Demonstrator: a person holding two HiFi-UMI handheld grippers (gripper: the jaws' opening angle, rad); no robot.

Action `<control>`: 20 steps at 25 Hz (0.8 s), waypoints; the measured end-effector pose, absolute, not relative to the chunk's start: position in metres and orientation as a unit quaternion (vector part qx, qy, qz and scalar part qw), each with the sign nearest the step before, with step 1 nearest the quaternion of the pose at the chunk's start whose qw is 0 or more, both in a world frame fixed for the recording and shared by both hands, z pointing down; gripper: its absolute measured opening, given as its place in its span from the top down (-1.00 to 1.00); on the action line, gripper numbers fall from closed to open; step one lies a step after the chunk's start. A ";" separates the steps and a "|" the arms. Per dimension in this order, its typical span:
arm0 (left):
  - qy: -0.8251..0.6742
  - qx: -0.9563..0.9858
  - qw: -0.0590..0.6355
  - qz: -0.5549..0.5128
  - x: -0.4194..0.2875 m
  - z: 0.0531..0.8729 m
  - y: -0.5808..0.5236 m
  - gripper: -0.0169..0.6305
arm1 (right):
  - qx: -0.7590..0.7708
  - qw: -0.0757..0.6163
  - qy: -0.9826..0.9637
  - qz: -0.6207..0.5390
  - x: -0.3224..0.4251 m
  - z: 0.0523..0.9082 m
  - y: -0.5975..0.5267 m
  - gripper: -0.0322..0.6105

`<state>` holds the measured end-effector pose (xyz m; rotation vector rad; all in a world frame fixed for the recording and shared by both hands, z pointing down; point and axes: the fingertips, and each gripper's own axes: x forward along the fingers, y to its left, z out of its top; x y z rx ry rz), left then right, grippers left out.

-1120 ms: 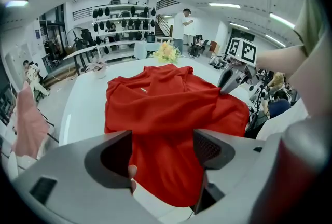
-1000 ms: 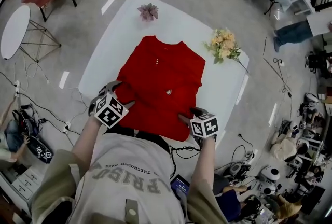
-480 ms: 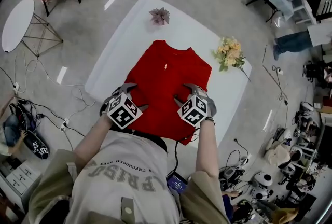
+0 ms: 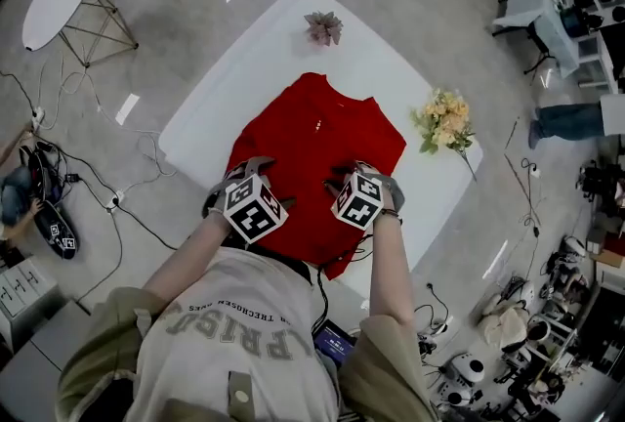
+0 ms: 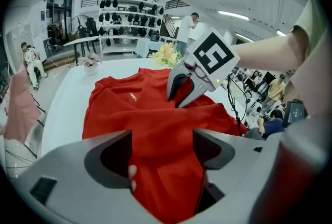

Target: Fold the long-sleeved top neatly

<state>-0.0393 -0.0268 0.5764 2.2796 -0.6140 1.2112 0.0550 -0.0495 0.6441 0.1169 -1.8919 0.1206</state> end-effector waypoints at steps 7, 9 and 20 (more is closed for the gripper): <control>-0.251 0.825 0.215 0.459 -0.013 0.576 -0.036 -0.19 | 0.067 0.495 -0.858 0.118 0.059 0.614 -0.064 0.80; -0.257 0.825 0.208 0.459 -0.002 0.575 -0.039 -0.19 | 0.087 0.460 -0.875 0.128 0.061 0.598 -0.073 0.82; -0.341 0.805 0.160 0.458 0.051 0.575 -0.076 -0.19 | 0.158 0.374 -0.908 0.107 0.076 0.531 -0.111 0.82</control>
